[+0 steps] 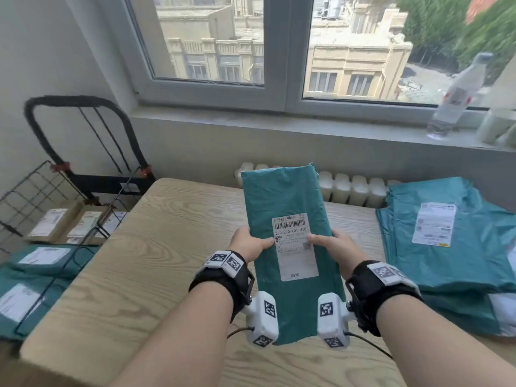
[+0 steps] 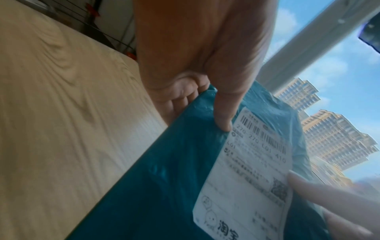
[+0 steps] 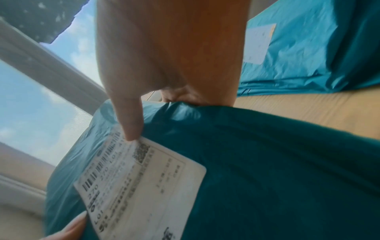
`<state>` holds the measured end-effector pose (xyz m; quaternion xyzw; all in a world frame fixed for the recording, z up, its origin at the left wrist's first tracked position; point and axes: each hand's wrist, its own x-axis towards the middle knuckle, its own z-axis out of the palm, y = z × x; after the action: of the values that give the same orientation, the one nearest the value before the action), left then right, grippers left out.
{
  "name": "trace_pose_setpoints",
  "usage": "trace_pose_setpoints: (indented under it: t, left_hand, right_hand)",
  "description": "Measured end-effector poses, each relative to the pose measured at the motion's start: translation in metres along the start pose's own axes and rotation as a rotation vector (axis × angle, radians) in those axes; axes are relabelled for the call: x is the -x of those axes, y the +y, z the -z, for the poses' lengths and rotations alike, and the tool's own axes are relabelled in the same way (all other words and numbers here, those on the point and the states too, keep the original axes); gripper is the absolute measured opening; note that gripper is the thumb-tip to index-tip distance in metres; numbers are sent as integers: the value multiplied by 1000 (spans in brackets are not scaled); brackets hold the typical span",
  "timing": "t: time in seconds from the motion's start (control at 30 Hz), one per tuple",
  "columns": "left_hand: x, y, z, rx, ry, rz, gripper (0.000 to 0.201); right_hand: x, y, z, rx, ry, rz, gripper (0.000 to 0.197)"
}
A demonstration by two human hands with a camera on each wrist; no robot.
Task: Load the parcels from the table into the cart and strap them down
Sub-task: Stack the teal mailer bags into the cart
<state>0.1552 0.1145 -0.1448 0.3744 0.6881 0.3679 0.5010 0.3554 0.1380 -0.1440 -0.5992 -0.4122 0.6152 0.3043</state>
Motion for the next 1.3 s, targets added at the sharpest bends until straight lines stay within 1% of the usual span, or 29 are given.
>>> trace_pose_setpoints:
  t: [0.17, 0.27, 0.4, 0.53, 0.6, 0.67, 0.73, 0.77, 0.83, 0.87, 1.03, 1.13, 1.27, 1.3]
  left_hand:
    - [17, -39, 86, 14, 85, 21, 31]
    - [28, -65, 138, 26, 144, 36, 35]
    - [43, -99, 204, 58, 191, 62, 40]
    - [56, -127, 263, 137, 247, 95, 36]
    - [60, -136, 288, 195, 255, 114, 28]
    - [63, -142, 311, 264, 264, 117, 26]
    - [64, -149, 330, 326, 281, 121, 35]
    - [63, -152, 338, 362, 295, 122, 35]
    - [61, -158, 352, 415, 336, 112, 27]
    - [58, -162, 359, 431, 351, 115, 28]
    - [42, -176, 393, 488, 397, 130, 43]
    - [29, -175, 414, 492, 414, 139, 52]
    - [-2, -176, 451, 496, 443, 165, 65]
    - [-11, -176, 461, 516, 453, 170, 65]
  right_hand:
    - [15, 3, -89, 58, -75, 8, 25]
    - [27, 9, -145, 66, -127, 18, 15]
    - [42, 17, -214, 91, -185, 27, 16]
    - [54, 21, -276, 124, -250, 27, 21]
    - [59, 20, -302, 139, -270, 24, 24]
    - [63, 18, -325, 160, -288, 29, 24]
    - [65, 14, -346, 185, -308, 24, 25]
    - [65, 12, -356, 194, -320, 21, 26]
    - [65, 8, -374, 205, -345, 20, 26]
    - [63, 6, -383, 214, -355, 22, 26]
    - [52, -5, -425, 269, -371, 49, 20]
    - [37, -8, -449, 276, -381, 47, 19]
    - [11, -16, -487, 284, -393, 43, 23]
    - [5, -19, -495, 293, -398, 48, 24]
